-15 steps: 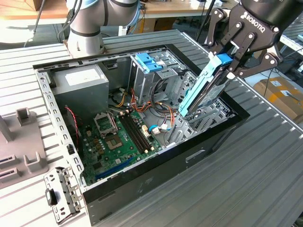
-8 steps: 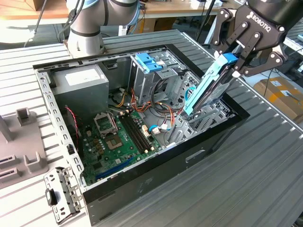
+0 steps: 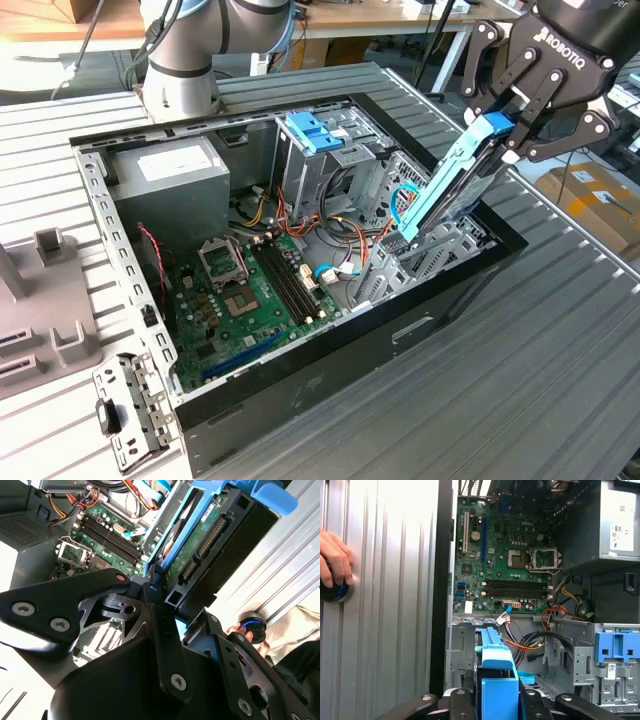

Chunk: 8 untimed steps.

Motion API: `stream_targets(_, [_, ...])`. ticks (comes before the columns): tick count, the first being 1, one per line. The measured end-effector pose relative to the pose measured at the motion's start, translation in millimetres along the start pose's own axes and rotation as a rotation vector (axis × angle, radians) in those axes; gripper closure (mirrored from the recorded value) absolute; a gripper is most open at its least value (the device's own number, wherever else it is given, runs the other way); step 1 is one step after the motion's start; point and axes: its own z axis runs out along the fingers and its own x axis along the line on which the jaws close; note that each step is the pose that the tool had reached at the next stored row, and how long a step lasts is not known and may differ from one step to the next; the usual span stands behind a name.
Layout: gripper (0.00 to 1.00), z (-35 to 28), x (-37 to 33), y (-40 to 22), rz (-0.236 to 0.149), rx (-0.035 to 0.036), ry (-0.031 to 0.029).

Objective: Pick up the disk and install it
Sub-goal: 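Pick up the disk, then insert the disk into the insertion slot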

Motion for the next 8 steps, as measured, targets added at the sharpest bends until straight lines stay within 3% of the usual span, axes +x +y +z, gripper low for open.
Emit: stream_targets(8, [0.64, -0.1, 1.2, -1.5, 0.0, 0.0, 0.0001])
